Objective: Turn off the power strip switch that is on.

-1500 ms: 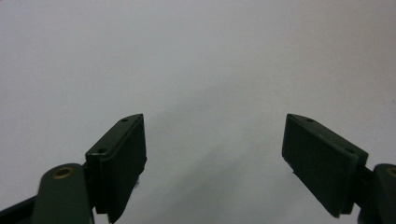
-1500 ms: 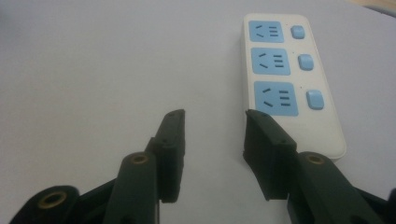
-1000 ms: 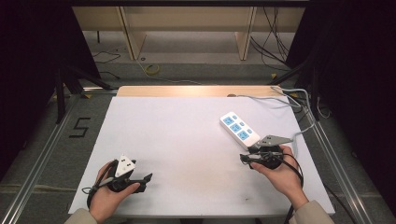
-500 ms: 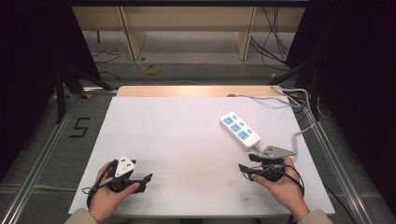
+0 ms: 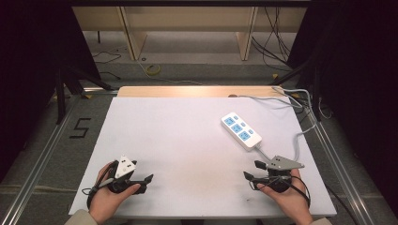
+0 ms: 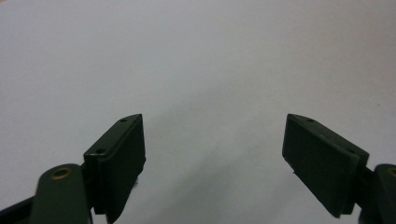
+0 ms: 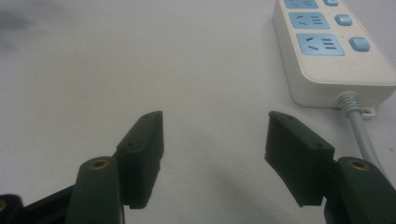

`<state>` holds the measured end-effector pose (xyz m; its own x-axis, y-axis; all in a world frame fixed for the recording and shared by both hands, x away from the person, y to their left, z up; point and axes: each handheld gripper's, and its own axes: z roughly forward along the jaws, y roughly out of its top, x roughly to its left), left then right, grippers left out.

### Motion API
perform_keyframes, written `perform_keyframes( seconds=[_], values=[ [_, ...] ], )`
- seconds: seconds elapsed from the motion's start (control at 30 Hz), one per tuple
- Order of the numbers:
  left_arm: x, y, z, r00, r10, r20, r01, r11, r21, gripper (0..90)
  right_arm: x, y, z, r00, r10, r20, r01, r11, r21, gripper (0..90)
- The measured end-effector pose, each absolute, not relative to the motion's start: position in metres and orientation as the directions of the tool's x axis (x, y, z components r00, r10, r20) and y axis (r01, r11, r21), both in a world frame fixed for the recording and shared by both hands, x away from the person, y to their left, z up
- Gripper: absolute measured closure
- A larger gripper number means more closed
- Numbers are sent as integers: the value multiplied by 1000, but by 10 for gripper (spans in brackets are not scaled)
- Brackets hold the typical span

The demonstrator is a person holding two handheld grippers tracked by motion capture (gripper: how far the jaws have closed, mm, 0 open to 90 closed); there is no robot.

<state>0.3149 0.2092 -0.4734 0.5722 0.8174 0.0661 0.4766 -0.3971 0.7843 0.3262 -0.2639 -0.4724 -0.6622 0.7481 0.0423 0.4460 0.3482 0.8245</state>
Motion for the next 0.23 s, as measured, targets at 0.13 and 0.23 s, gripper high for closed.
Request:
perform_keyframes(
  seconds=[0.13,0.23],
  values=[
    [315,208,-474,571,819,61,479,-393,785,210,326,-263,-473,-663,747,43,442,345,828,380],
    [315,208,-474,574,817,51,485,-390,782,210,326,-263,-473,-663,747,42,439,342,831,380]
  ],
)
